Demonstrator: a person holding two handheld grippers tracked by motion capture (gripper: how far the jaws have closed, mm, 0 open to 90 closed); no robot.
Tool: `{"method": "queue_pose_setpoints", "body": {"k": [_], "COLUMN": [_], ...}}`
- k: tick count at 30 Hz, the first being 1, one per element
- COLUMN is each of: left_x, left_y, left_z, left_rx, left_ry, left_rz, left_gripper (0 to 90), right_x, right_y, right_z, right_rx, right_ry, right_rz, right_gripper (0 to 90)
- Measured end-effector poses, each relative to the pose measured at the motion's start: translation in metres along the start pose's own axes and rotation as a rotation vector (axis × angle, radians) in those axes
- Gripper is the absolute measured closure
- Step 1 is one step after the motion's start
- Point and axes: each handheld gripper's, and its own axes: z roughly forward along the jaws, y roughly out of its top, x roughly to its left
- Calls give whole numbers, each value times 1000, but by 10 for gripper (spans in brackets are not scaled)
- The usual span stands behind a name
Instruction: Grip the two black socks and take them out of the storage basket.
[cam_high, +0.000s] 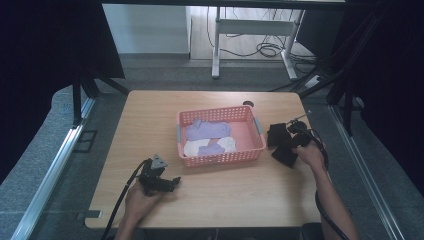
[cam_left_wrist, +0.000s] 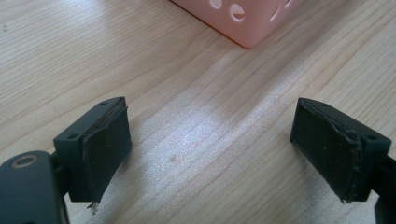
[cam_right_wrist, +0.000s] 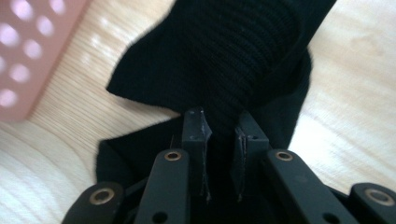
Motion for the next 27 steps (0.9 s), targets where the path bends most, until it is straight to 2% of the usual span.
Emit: {"method": "queue_pose_setpoints", "body": {"k": [5, 16, 17, 20, 21, 27], "left_x": [0, 0, 0, 0, 0, 0], "left_y": [0, 0, 0, 0, 0, 0], "left_z": [0, 0, 0, 0, 0, 0], "left_rx": [0, 0, 1, 1, 1, 1], "left_ry": [0, 0, 0, 0, 0, 0], "left_rz": [0, -4, -4, -4, -4, -4], "left_gripper": [120, 120, 120, 120, 120, 120], "right_x": [-1, 4, 5, 7, 9, 16], "right_y": [-4, 0, 0, 1, 2, 3], "right_z": [1, -20, -24, -29, -34, -48], "right_rx": [-6, -69, -83, -95, -105, -138], "right_ry": [5, -13, -15, -18, -19, -24], "right_rz": [4, -15, -21, -27, -39, -80], "right_gripper": [732, 504, 455, 417, 379, 305]}}
